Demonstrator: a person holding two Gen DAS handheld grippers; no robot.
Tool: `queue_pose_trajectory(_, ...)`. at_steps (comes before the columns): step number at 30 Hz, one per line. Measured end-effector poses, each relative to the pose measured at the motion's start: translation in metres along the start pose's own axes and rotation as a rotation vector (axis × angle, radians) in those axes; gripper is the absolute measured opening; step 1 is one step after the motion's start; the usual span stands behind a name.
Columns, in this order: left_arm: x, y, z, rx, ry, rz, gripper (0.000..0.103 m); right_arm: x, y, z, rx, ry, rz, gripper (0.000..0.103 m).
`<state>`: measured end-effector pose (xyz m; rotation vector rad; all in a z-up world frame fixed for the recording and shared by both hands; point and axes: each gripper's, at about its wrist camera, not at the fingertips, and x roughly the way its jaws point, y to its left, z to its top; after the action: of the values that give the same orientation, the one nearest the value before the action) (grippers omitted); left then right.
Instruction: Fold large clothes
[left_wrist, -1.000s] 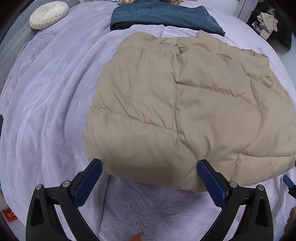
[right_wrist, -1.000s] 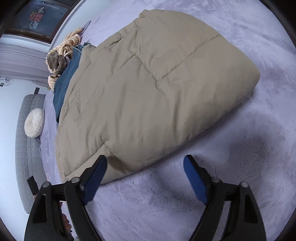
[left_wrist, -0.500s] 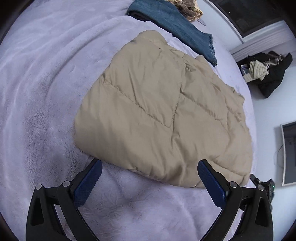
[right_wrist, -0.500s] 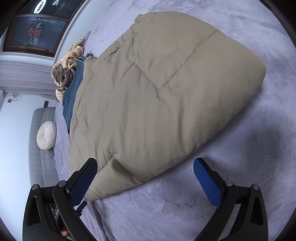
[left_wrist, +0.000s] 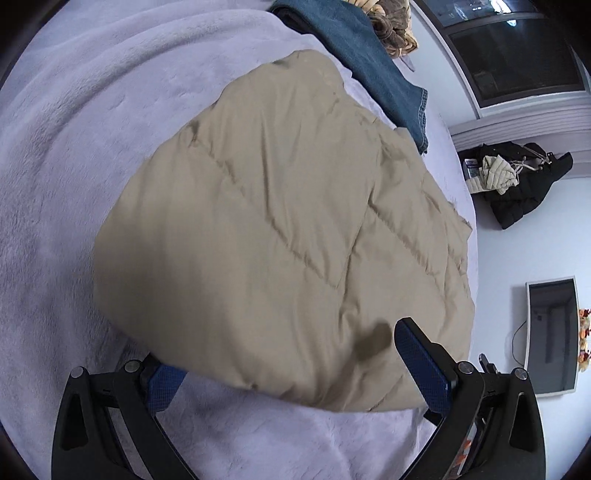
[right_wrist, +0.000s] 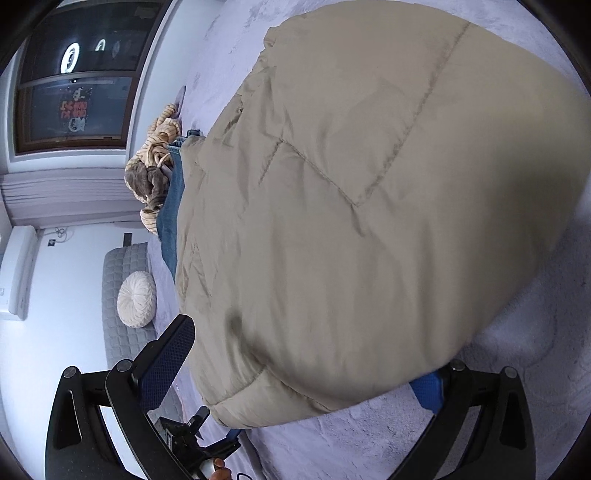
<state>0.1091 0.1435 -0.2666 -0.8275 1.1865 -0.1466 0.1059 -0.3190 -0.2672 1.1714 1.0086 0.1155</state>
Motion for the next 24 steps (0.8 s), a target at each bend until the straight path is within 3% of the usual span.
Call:
queue_pose_trajectory(4, 0.010, -0.003, 0.015, -0.031, -0.039, -0.005, 0.103, 0.005, 0.003, 0.005, 0.012, -0.012, 0.054, 0.103)
queue_pose_trajectory(11, 0.037, -0.008, 0.030, -0.067, -0.105, 0.061, 0.102, 0.033, 0.002, 0.014, -0.017, 0.046, -0.040, 0.103)
queue_pose_trajectory(14, 0.036, -0.010, 0.036, -0.067, -0.138, 0.056, 0.057, 0.036, -0.002, 0.016, 0.010, 0.048, -0.027, 0.103)
queue_pose_trajectory(15, 0.034, -0.012, 0.038, -0.047, -0.139, 0.036, 0.036, 0.036, -0.003, 0.016, 0.024, 0.044, -0.018, 0.103)
queue_pose_trajectory(16, 0.031, -0.018, 0.038, -0.012, -0.140, 0.037, 0.030, 0.034, -0.006, 0.016, 0.036, 0.042, -0.014, 0.100)
queue_pose_trajectory(17, 0.027, -0.025, 0.038, 0.039, -0.149, 0.056, 0.028, 0.033, -0.007, 0.016, 0.050, 0.039, -0.012, 0.096)
queue_pose_trajectory(19, 0.021, -0.042, 0.036, 0.137, -0.160, 0.098, 0.024, 0.032, -0.010, 0.016, 0.068, 0.042, -0.013, 0.062)
queue_pose_trajectory(21, 0.014, -0.053, 0.033, 0.200, -0.171, 0.111, 0.024, 0.029, -0.009, 0.015, 0.067, 0.039, -0.006, 0.045)
queue_pose_trajectory(24, 0.002, -0.061, 0.031, 0.250, -0.178, 0.103, 0.021, 0.019, -0.002, 0.009, 0.035, 0.013, -0.008, 0.032)
